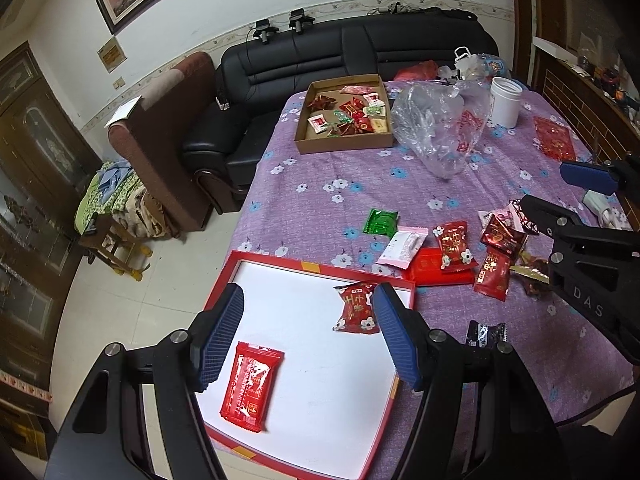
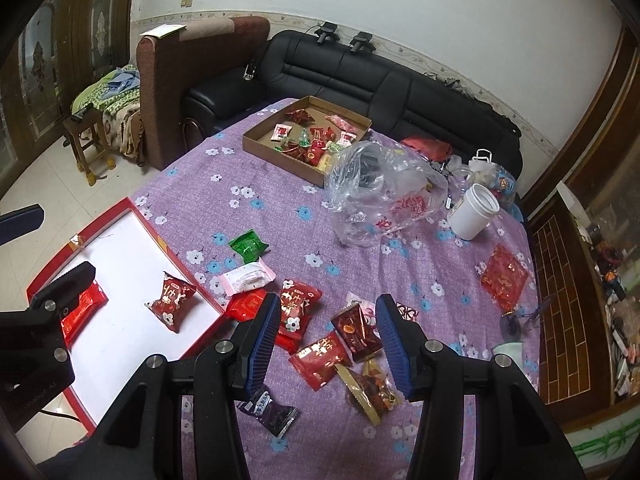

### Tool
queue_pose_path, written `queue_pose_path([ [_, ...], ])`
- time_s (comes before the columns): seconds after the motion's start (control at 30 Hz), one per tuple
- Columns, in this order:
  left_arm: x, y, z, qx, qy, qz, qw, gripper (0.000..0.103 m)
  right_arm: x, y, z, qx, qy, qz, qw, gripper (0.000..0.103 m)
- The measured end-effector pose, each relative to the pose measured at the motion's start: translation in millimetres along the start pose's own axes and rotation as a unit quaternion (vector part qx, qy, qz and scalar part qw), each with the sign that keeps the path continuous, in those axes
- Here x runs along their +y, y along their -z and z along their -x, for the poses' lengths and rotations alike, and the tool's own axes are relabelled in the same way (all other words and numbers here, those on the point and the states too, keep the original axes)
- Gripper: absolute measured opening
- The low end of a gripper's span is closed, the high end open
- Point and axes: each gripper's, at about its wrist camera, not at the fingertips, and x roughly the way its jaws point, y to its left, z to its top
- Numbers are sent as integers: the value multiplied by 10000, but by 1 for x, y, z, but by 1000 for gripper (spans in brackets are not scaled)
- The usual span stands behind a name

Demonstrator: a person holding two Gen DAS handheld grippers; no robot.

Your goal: Organize snacks

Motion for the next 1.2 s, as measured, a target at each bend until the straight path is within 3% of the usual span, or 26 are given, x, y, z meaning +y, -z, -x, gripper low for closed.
queue_pose_path([
  [1.2,-10,0,-14,113,78,-39,9999,67,-7,2,-11,99,-40,-101,9999,51],
])
